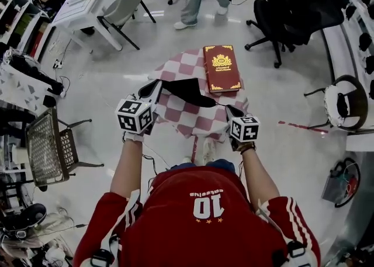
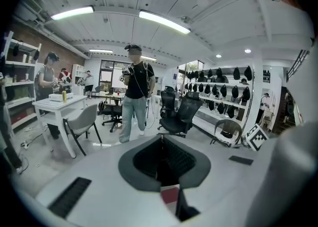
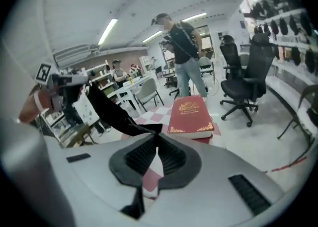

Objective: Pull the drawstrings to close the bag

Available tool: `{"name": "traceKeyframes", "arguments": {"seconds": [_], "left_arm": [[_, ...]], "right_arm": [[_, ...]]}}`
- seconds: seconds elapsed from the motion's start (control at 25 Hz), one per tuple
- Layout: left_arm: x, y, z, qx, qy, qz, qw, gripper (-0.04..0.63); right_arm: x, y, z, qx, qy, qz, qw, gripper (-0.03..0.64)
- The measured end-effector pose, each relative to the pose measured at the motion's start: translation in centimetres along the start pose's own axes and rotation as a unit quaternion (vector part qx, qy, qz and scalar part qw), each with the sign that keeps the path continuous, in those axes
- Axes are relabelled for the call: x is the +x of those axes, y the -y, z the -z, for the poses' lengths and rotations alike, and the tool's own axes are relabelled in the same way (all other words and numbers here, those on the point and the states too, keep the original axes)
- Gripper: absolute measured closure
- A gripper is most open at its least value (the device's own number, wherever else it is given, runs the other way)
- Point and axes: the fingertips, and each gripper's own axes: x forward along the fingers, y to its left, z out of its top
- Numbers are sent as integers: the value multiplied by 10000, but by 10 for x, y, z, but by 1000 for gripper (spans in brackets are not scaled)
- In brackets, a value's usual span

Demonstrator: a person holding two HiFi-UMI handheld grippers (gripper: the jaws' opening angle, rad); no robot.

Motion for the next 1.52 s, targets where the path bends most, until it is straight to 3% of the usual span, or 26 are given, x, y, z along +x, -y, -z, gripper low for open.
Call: {"name": "traceKeyframes", "arguments": {"seconds": [0.12, 0.4, 0.76, 0.84, 0.96, 1.04, 1.28, 1.52], "left_arm": [[-10, -9, 1, 43, -49, -204, 9998, 577], [-31, -22, -15, 603, -25, -740, 9954, 577], [-43, -33, -30, 1034, -86, -1119, 9883, 577], [-43, -35, -31, 1330, -197, -1267, 9828, 575], [-43, -38, -29, 1936, -428, -1592, 9671, 577], [-43, -40, -28, 2137, -517, -1720, 9602, 577], [-41, -51, -27, 2233, -652, -1959, 9526, 576], [-47, -71, -30, 1633, -542, -2219, 9598, 576]], "right_arm": [[-16, 5, -25, 298, 312, 96, 9990, 592], [-62, 1, -102, -2, 1162, 444, 9922, 592], [-113, -5, -156, -38, 1945, 794, 9777, 592], [-124, -4, -166, -5, 2097, 872, 9739, 592], [-141, -4, -177, 16, 2330, 975, 9676, 592], [-151, -3, -184, 11, 2456, 1042, 9638, 592], [-170, 5, -194, 162, 2699, 1278, 9542, 592], [-173, 11, -195, 227, 2761, 1378, 9509, 592]]}}
